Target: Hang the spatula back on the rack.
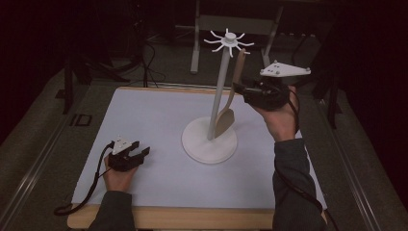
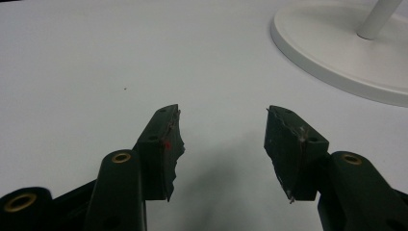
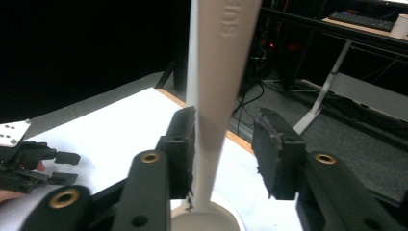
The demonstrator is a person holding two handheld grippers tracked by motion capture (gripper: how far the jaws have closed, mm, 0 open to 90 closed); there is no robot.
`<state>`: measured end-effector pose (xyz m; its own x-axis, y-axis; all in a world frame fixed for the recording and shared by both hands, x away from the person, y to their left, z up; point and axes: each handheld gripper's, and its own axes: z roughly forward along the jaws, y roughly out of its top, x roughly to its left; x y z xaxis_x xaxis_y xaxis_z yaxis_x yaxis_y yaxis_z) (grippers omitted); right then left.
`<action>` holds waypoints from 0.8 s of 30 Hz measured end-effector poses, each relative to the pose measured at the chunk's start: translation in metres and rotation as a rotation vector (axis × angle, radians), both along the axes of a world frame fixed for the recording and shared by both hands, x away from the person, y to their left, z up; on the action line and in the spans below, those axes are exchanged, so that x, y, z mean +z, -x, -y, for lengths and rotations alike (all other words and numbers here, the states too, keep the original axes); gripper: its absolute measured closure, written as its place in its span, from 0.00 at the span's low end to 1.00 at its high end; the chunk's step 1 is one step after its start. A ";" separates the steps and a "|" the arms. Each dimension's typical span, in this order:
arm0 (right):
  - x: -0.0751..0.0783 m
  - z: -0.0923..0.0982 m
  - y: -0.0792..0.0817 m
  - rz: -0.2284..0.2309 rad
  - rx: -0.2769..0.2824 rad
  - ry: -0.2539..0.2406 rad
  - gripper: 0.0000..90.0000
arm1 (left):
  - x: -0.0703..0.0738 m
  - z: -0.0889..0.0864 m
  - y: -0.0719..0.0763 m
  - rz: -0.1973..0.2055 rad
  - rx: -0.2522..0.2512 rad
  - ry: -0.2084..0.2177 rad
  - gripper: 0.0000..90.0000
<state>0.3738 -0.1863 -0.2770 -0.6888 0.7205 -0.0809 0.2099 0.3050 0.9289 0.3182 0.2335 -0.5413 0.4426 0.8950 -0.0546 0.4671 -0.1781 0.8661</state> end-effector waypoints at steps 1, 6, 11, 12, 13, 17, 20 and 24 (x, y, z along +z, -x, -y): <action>-0.001 0.001 0.000 0.001 -0.001 0.001 0.63 | 0.000 0.000 0.000 0.000 0.000 0.000 0.52; -0.005 0.003 0.001 -0.007 -0.015 0.010 0.56 | 0.000 0.000 0.000 -0.001 0.000 0.000 0.52; -0.007 0.005 0.003 -0.004 -0.011 0.012 0.49 | 0.000 0.000 0.000 0.000 0.000 0.000 0.52; -0.008 0.006 0.004 -0.003 -0.014 0.010 0.45 | 0.000 0.000 0.000 0.000 0.000 0.000 0.52; -0.009 0.007 0.005 -0.004 -0.016 0.009 0.44 | 0.000 0.000 0.000 0.000 0.000 0.000 0.52; -0.010 0.011 0.006 -0.005 -0.020 0.004 0.41 | 0.000 0.000 0.000 0.000 0.000 -0.001 0.52; -0.013 0.015 0.008 -0.007 -0.034 0.008 0.38 | 0.000 0.000 0.000 0.000 0.000 0.000 0.52; -0.019 0.022 0.008 -0.012 -0.043 0.011 0.36 | 0.000 0.000 0.000 -0.001 0.000 0.001 0.52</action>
<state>0.3655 -0.2079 -0.2957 -0.6580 0.7486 -0.0811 0.2340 0.3057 0.9229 0.3183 0.2334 -0.5414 0.4423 0.8951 -0.0556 0.4681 -0.1775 0.8657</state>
